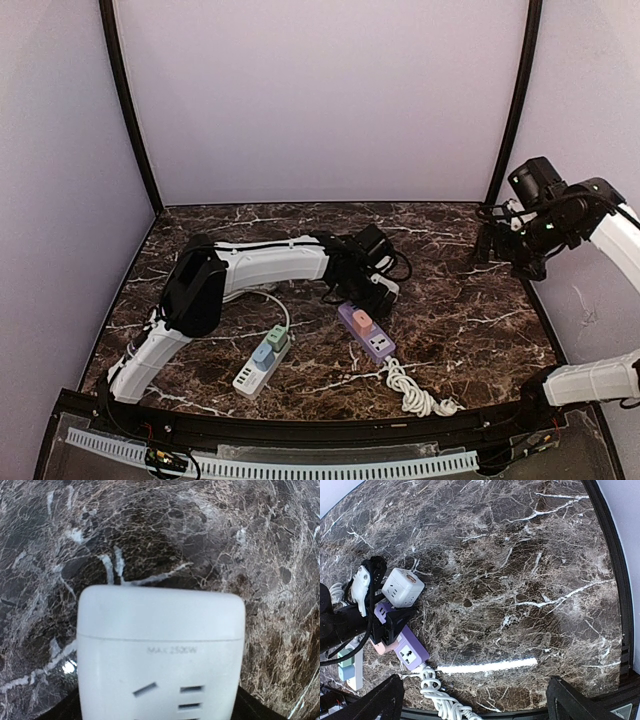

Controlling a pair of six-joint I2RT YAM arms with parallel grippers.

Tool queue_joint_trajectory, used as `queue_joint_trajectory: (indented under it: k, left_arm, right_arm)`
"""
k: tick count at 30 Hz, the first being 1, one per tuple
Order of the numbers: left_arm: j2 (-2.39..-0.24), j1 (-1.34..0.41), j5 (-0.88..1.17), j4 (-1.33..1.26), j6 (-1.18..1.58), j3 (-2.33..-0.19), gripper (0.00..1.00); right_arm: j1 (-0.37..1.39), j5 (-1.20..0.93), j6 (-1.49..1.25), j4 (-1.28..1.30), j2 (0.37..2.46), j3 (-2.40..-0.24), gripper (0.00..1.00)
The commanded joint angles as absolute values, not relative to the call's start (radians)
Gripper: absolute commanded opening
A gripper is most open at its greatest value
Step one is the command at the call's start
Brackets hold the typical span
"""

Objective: Insert the plug

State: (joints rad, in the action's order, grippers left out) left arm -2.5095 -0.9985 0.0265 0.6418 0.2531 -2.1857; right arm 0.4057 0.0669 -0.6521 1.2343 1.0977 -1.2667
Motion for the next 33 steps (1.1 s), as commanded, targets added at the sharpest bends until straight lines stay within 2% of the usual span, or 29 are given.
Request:
queue_joint_trajectory:
  k: [1, 9, 17, 22, 33]
  left_arm:
    - [-2.459, -1.005, 0.091, 0.677, 0.191, -2.192, 0.86]
    - [-2.458, -0.997, 0.045, 0.711, 0.108, -2.206, 0.82]
    - [-2.459, -0.991, -0.035, 0.719, 0.055, -2.233, 0.92]
    - [-2.460, -0.987, -0.035, 0.722, 0.034, -2.247, 0.95]
    - [-2.472, -0.984, -0.003, 0.673, 0.038, -2.252, 0.89]
  right_arm:
    - [0.406, 0.065, -0.638, 1.237, 1.070, -1.249, 0.99]
    - [0.406, 0.057, -0.640, 1.252, 1.050, -1.243, 0.99]
    - [0.407, 0.042, -0.651, 1.264, 1.034, -1.241, 0.99]
    - [0.406, 0.036, -0.661, 1.267, 1.027, -1.241, 0.99]
    - [0.406, 0.018, -0.680, 1.261, 1.020, -1.231, 0.98]
